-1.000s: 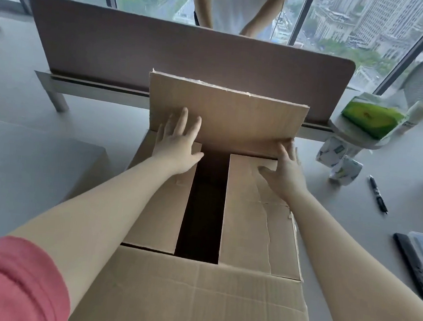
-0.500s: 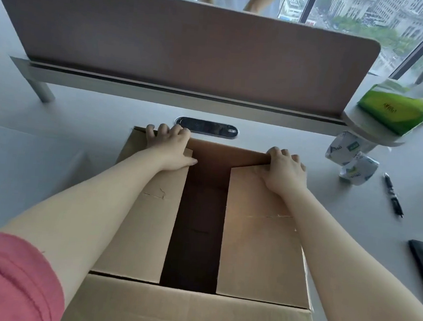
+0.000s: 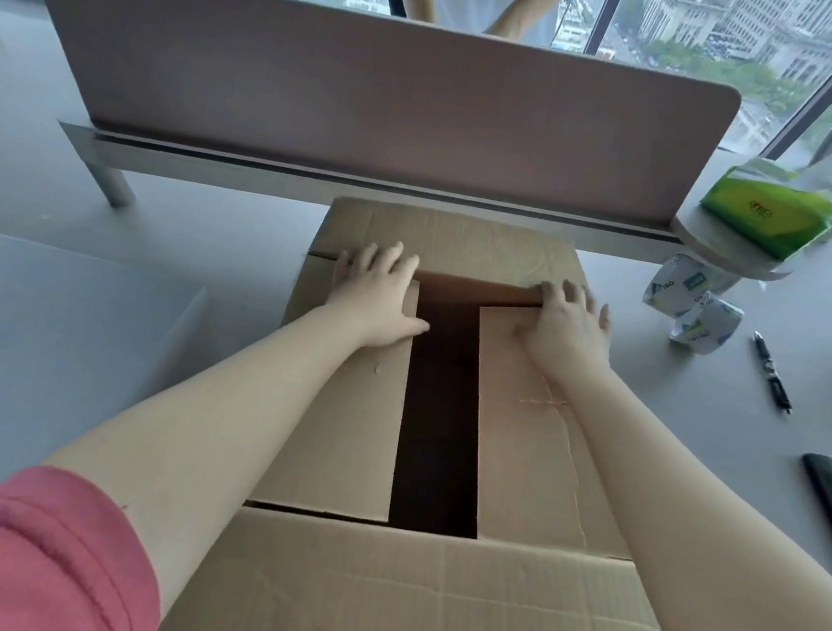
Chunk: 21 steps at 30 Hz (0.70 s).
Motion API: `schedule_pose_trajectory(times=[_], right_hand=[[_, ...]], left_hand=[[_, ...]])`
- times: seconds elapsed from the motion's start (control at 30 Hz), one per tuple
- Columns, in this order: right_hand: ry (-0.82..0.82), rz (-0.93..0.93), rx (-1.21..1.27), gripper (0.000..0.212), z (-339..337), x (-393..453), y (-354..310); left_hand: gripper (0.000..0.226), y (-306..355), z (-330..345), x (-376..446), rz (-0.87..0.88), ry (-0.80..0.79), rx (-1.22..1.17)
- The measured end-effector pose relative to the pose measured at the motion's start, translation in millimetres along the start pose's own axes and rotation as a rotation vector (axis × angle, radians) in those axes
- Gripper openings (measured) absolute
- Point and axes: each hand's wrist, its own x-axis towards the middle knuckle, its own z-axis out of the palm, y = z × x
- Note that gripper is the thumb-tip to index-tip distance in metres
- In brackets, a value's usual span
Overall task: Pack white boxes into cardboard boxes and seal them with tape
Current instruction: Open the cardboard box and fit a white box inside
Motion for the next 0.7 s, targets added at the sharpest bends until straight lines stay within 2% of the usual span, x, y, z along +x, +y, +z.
schedule_pose_trajectory(times=[0.07, 0.17, 0.27, 0.33, 0.47, 0.57, 0.63, 0.7], right_hand=[[-0.051, -0.056, 0.016, 0.062, 1, -15, -12], [-0.180, -0.091, 0.002, 0.071, 5, -40, -26], [-0.246, -0.089, -0.061, 0.075, 10, -63, -28], [-0.216, -0.086, -0.033, 0.069, 6, -75, -29], [-0.023, -0.114, 0.101, 0.049, -23, -89, -38], [0.154, -0.173, -0.028, 0.034, -41, -88, -39], [0.167, -0.180, -0.164, 0.027, -48, -87, -39], [0.122, -0.191, -0.406, 0.030, -56, -89, -41]], left_hand=[[0.082, 2, 1, -17, 0.050, -0.050, -0.043], [0.079, 8, 7, -40, 0.097, -0.154, 0.018], [0.063, 13, 12, -57, 0.117, -0.204, 0.123], [0.052, 17, 6, -66, 0.147, -0.149, 0.191], [0.035, 28, -22, -78, 0.257, 0.071, 0.337], [0.026, 37, -45, -87, 0.266, 0.129, 0.556], [0.024, 44, -59, -96, 0.224, 0.088, 0.766], [0.028, 49, -66, -105, 0.141, 0.026, 0.941]])
